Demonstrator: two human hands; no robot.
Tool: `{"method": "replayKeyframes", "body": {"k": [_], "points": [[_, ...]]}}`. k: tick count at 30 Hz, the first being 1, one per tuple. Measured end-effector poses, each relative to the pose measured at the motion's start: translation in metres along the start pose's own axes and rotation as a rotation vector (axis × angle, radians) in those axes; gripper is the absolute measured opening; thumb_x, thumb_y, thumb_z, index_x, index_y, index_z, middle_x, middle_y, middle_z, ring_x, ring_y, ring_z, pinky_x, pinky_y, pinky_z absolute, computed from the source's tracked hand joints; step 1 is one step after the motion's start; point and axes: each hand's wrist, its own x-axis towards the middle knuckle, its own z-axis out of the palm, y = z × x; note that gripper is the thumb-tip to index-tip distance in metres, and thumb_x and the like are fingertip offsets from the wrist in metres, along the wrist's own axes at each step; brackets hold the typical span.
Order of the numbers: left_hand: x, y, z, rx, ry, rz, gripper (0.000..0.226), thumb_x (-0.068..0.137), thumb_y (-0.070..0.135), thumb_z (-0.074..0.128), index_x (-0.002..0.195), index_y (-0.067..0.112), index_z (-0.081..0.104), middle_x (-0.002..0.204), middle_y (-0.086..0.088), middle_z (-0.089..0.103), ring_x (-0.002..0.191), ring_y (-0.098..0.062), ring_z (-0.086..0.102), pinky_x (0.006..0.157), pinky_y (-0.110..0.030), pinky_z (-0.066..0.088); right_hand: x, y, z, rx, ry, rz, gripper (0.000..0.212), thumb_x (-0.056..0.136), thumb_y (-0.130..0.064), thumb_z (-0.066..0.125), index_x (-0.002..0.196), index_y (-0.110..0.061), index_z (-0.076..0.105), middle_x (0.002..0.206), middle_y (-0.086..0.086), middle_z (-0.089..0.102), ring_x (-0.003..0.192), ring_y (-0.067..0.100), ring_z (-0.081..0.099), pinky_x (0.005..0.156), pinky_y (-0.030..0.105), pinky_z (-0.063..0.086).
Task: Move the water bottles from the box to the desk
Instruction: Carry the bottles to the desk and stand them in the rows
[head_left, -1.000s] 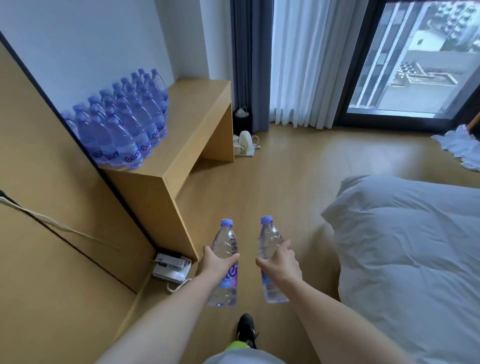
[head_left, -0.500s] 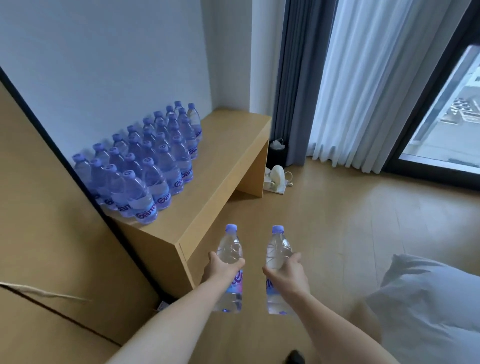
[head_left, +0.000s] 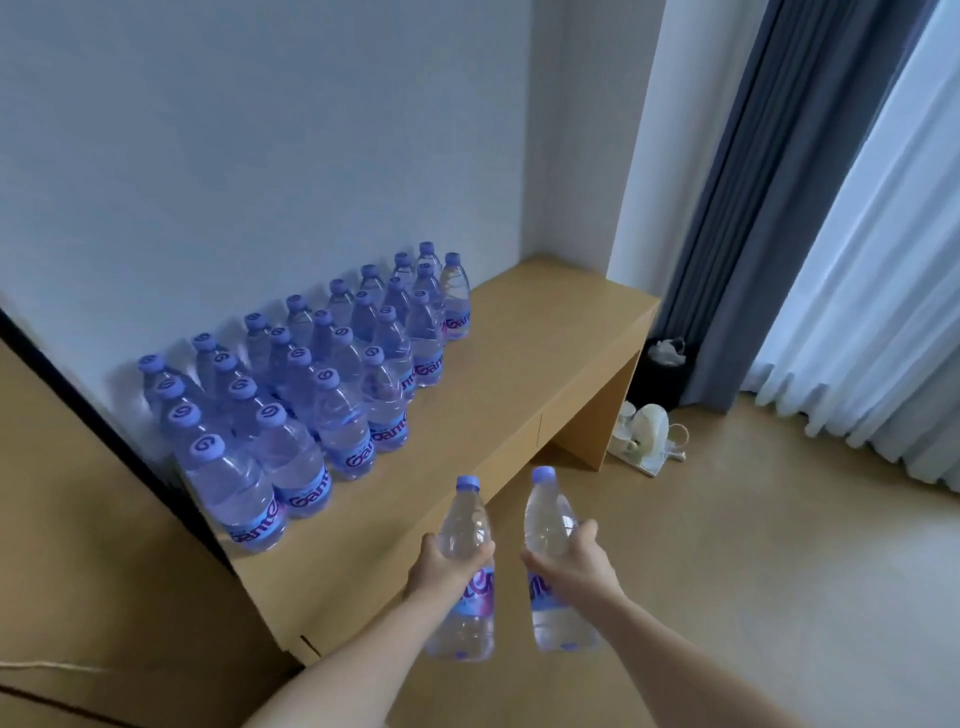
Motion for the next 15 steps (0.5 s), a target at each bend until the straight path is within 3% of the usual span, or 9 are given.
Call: {"method": "replayKeyframes", "body": {"k": [5,10,12,15], "points": [[0.039,0.045,0.001,-0.182,-0.015,0.009,0.083,0.045,0.061,0.068,0.112,0.014,0.052,0.1,-0.008,0.068,0.09,-0.026,0.067,0.088,-0.039,0.054,0.067,-0.039,-0.036,0.113,-0.068,-0.024,0.06,0.076,-0.048,0.073,0.108,-0.016,0.034,0.093,0.004,0.06,0.077,0.018,0.066,0.058,0.032,0.055],[0.105,0.085,-0.005,-0.263,0.017,-0.049,0.056,0.071,0.043,0.075,0.113,0.021,0.044,0.095,-0.003,0.066,0.081,-0.018,0.065,0.067,-0.028,0.051,0.132,-0.082,-0.035,0.354,-0.185,-0.009,0.063,0.08,-0.05,0.072,0.117,-0.017,0.034,0.106,0.012,0.061,0.089,0.027,0.069,0.08,0.048,0.059],[0.134,0.101,-0.008,-0.268,0.018,-0.04,0.054,0.073,0.043,0.074,0.113,0.023,0.044,0.092,0.001,0.064,0.079,-0.014,0.062,0.064,-0.027,0.047,0.161,-0.099,-0.032,0.421,-0.242,-0.004,0.062,0.082,-0.046,0.072,0.121,-0.017,0.033,0.11,0.013,0.061,0.09,0.028,0.069,0.077,0.046,0.059],[0.169,0.119,-0.014,-0.298,0.001,-0.042,0.053,0.073,0.045,0.075,0.112,0.027,0.044,0.09,0.008,0.058,0.078,-0.009,0.057,0.061,-0.026,0.043,0.2,-0.123,-0.031,0.456,-0.356,0.016,0.059,0.082,-0.036,0.074,0.124,-0.018,0.036,0.111,0.012,0.061,0.085,0.023,0.07,0.06,0.034,0.058]]}}
